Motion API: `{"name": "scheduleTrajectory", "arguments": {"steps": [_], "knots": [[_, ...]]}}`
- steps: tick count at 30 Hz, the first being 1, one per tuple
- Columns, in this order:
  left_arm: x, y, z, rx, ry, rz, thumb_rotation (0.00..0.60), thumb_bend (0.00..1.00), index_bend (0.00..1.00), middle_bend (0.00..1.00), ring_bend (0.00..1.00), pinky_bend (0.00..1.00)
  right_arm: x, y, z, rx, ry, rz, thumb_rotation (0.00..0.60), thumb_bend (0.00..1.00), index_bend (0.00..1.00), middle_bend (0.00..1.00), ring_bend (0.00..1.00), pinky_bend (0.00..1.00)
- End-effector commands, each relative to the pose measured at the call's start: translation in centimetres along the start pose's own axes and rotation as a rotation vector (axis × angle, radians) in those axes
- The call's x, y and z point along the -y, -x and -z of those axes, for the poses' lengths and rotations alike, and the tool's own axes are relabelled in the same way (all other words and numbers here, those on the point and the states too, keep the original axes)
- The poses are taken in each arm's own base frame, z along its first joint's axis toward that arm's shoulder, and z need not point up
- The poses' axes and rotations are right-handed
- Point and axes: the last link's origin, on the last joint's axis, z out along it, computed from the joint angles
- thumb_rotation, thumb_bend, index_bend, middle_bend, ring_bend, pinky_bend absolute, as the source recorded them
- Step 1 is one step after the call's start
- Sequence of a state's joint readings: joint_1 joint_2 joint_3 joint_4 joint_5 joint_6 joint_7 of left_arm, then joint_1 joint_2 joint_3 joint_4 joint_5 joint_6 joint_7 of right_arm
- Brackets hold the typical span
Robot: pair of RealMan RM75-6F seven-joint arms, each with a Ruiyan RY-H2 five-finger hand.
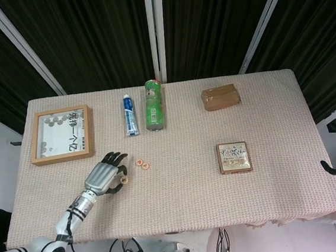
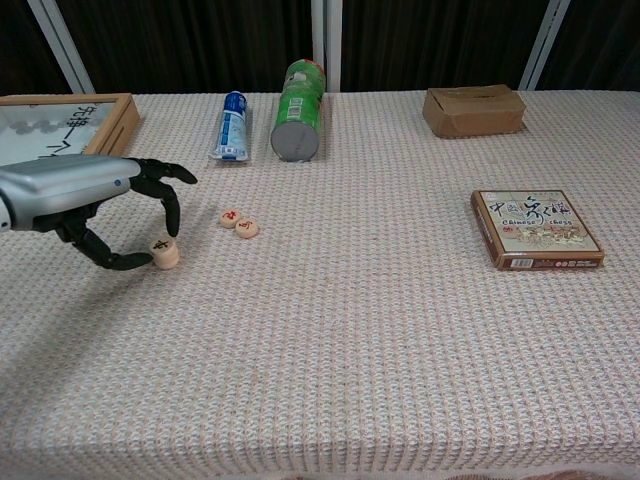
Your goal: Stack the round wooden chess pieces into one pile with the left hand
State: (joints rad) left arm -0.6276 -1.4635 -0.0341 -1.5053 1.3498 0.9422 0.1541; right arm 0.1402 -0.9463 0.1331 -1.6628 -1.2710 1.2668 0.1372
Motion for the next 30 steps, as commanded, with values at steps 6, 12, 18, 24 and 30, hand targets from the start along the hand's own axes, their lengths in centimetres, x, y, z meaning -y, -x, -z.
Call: {"name": "scheduleTrajectory", "arguments": {"steps": [6,12,18,24,30], "knots": [[-1.2,-1.9,1.3,-0.046,0.026,-0.004,0.6,0.31,0.32,0.04,0.0,0.0,-0.3,-0.1,0.0,-0.002,0.006,0.0,0.6,0.2,0.0,0.0,0.0,0.0],[-3.5,-2.6,1.1,-0.042,0.074,-0.003,0.6,0.31,0.32,0.04,0.0,0.0,-0.2,0.1,0.0,0.002,0.003,-0.008,0.6,0.2,0.0,0.0,0.0,0.0],[-6.0,-2.7,-1.2,0.002,0.123,-0.022,0.6,0.31,0.31,0.03,0.0,0.0,-0.5,0.1,0.1,-0.005,0.006,-0.02,0.6,0.2,0.0,0.0,0.0,0.0],[-7.5,-2.2,-3.7,0.044,0.132,-0.06,0.6,0.31,0.31,0.03,0.0,0.0,-1.1,-0.1,0.2,-0.008,0.013,-0.028,0.6,0.2,0.0,0.0,0.0,0.0],[-7.9,-2.5,-6.7,0.059,0.128,-0.103,0.6,0.31,0.32,0.03,0.0,0.0,-1.2,-0.1,0.2,-0.009,0.008,-0.04,0.6,0.2,0.0,0.0,0.0,0.0]]}}
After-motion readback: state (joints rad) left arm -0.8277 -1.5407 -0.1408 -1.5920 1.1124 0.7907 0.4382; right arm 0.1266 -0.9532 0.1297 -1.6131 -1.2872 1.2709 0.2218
